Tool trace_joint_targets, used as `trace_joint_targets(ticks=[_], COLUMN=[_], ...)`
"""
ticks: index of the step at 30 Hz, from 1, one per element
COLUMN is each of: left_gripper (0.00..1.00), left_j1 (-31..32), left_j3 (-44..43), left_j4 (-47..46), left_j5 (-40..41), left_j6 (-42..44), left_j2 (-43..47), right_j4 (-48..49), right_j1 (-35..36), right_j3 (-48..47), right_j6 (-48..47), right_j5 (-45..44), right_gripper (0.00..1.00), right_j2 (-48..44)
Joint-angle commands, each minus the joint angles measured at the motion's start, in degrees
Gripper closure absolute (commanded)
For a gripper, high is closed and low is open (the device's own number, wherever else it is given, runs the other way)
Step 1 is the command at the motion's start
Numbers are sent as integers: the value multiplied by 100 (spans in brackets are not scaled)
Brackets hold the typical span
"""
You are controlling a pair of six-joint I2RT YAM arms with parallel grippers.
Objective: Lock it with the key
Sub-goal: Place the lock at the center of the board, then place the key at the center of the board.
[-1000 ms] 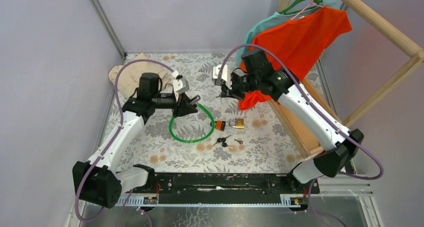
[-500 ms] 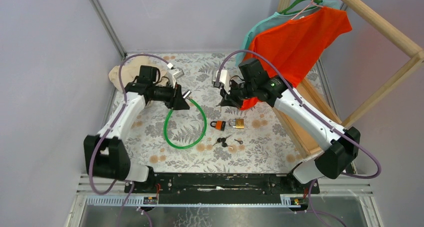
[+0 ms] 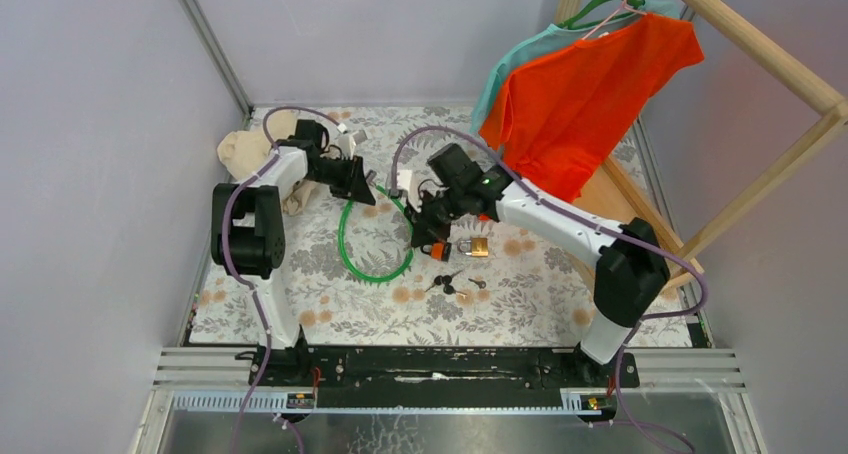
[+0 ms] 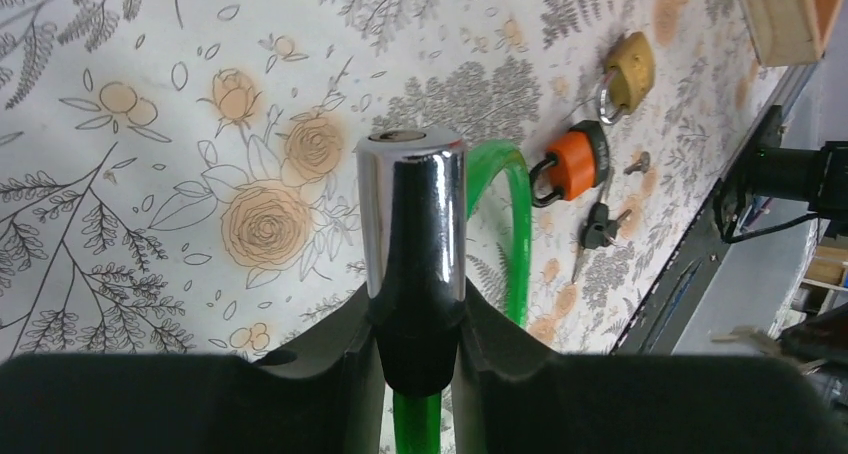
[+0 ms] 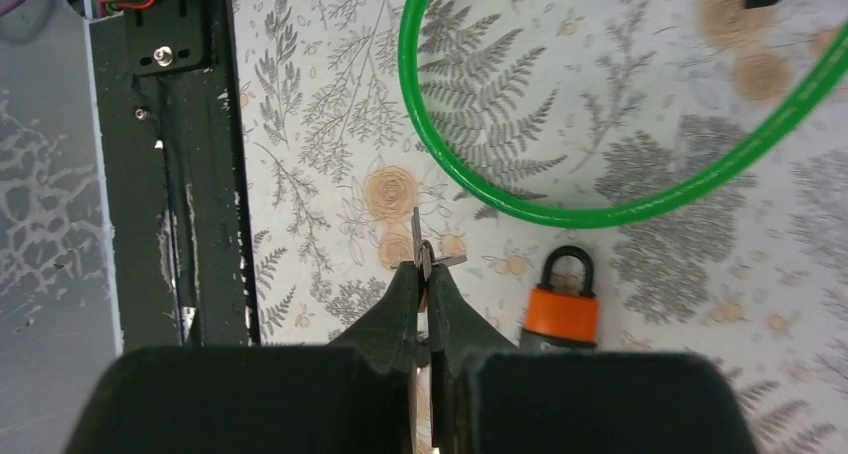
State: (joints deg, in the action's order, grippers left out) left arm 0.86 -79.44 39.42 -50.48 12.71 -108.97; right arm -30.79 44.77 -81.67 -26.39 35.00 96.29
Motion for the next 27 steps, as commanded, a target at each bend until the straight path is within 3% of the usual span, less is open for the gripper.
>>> trace_joint_targets(ticks=[1,11,17,24,27], left_gripper=[71,45,28,2,0], left_j1=[0,-74,-248,-1062,-1248], left_j3=[-93,40,193,502,699], left_j4=[-134,-697,-1038,-1611,-1835], left_j5=[290,1562,2131,1796,1658], left_j6=[214,159,197,-93,-226], left_j2=[-279,-151,481,1530,1978], right_j4=[415,758,868,962,1058], right_j1=[170,733,1049,1401,1459], right_j3=[-99,-120,-149,-173,-211], right_j6=[558,794,872,782,811], right_j5=[264,172,134,-80,-246], right_gripper=[96,92,90,88,83], right_j2=[391,1084,1449,1896,2119])
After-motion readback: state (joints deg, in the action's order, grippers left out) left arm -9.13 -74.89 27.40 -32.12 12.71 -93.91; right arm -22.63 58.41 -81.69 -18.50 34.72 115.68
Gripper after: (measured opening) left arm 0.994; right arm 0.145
